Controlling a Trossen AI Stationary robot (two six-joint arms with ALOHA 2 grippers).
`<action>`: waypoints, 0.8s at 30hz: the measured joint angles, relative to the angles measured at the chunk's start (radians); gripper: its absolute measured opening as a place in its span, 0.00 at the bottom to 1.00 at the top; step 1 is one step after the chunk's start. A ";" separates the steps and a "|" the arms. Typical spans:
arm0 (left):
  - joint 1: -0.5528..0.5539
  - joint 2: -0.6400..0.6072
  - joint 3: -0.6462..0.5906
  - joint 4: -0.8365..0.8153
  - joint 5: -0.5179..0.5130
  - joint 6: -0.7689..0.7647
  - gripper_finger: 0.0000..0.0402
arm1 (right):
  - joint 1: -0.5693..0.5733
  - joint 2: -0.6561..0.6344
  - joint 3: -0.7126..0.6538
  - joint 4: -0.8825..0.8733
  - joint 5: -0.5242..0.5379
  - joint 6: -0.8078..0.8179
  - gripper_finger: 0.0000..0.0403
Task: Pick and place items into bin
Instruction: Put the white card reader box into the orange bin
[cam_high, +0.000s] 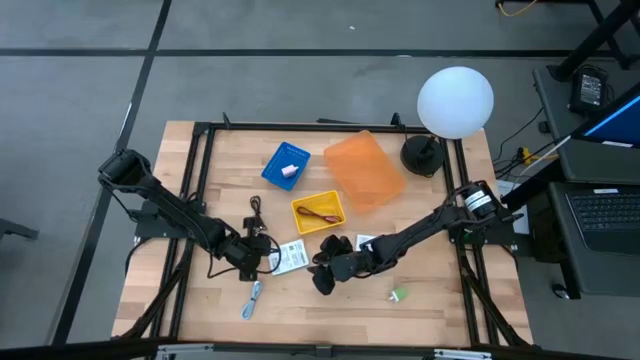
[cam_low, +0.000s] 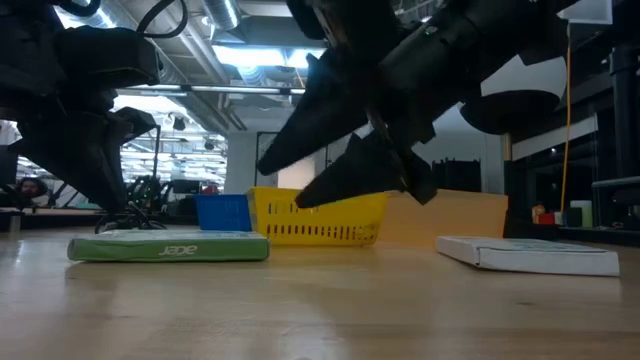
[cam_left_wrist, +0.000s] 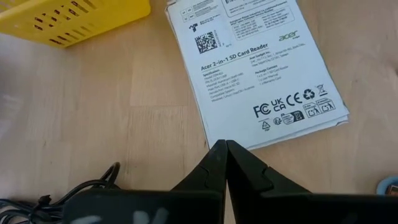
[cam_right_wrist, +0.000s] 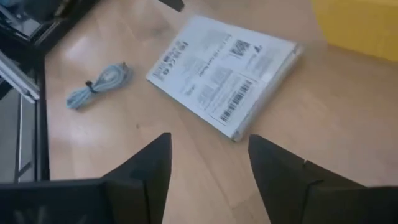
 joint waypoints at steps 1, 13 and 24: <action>0.000 0.000 0.000 0.000 0.000 0.000 0.01 | 0.000 0.005 0.000 0.007 0.000 0.001 0.48; 0.000 0.037 -0.004 0.024 0.023 -0.018 0.01 | -0.009 0.021 0.001 0.020 0.001 -0.006 0.48; 0.000 0.058 -0.004 0.032 -0.003 -0.017 0.01 | -0.011 0.021 0.001 0.020 0.002 -0.029 0.48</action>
